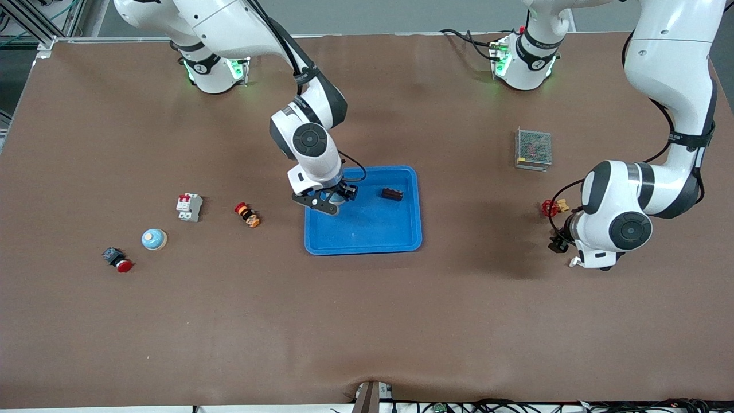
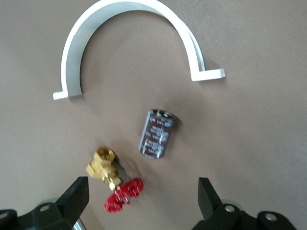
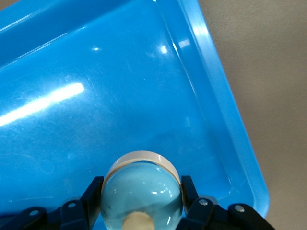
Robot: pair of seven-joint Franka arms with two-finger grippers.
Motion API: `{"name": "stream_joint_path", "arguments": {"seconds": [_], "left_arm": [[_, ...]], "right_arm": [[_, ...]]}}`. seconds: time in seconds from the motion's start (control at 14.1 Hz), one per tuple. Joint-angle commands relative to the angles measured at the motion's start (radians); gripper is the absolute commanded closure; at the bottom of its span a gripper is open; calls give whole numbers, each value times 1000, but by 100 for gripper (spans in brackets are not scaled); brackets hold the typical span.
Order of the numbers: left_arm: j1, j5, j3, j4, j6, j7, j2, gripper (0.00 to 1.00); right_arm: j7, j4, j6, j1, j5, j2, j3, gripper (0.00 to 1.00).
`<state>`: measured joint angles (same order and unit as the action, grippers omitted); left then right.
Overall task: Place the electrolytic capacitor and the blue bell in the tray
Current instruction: 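Place the bell in the tray while the left gripper grasps capacitor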
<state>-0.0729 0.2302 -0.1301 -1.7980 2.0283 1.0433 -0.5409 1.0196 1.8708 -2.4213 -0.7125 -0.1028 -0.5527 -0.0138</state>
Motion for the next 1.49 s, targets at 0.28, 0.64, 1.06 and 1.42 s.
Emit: {"name": "stream_joint_path", "arguments": {"seconds": [0.28, 0.64, 1.06, 1.42], "left_arm": [[-62, 26, -16, -150, 182, -69, 55, 11], [-62, 26, -14, -162, 228, -71, 36, 21], [-64, 35, -14, -152, 268, -83, 4, 29], [-62, 95, -16, -124, 276, -83, -28, 41]], "right_arm": [[17, -7, -56, -24, 0, -38, 12, 51], [17, -7, -76, -28, 0, -53, 12, 51], [17, -7, -90, -30, 0, -62, 12, 50], [19, -7, -105, -30, 0, -70, 12, 24]]}}
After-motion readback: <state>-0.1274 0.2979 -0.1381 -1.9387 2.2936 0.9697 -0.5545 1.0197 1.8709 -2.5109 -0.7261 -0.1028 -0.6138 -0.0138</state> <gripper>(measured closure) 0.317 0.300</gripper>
